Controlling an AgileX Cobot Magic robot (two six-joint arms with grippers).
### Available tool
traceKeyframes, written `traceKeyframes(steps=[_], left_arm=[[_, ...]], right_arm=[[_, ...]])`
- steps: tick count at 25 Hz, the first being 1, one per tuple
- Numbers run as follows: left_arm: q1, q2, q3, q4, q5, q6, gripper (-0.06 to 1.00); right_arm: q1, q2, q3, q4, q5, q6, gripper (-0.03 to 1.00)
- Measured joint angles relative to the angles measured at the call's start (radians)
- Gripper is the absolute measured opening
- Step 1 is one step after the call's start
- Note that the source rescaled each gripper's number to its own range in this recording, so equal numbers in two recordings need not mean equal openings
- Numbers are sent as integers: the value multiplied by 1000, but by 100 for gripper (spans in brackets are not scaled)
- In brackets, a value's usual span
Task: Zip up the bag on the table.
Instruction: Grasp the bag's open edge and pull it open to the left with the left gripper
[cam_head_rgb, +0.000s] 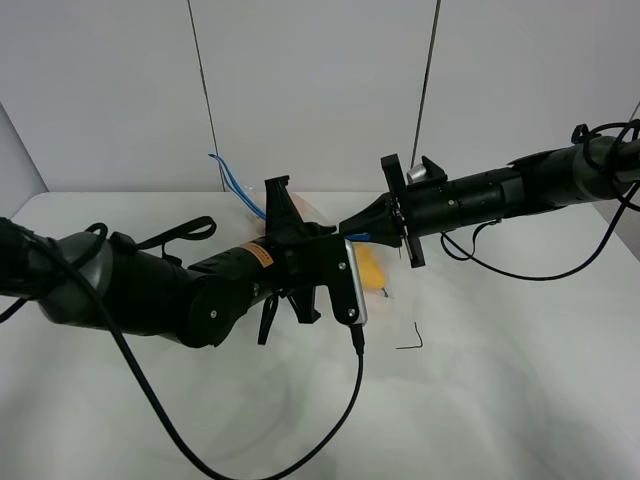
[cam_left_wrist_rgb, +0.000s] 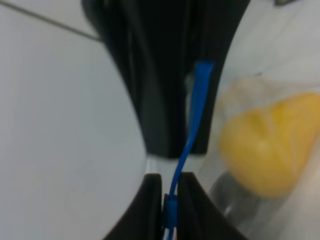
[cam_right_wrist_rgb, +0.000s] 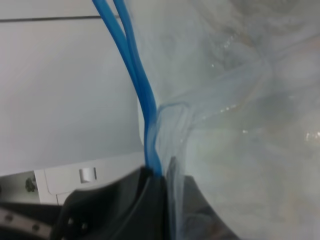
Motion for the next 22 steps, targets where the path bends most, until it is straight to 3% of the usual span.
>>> traceKeyframes(steps=[12, 22], left_arm=[[155, 0, 102, 25, -146, 51, 0], [271, 0, 104, 62, -165, 53, 0]], right_arm=[[9, 0, 0, 18, -2, 3, 0], [9, 0, 0, 22, 1, 3, 0]])
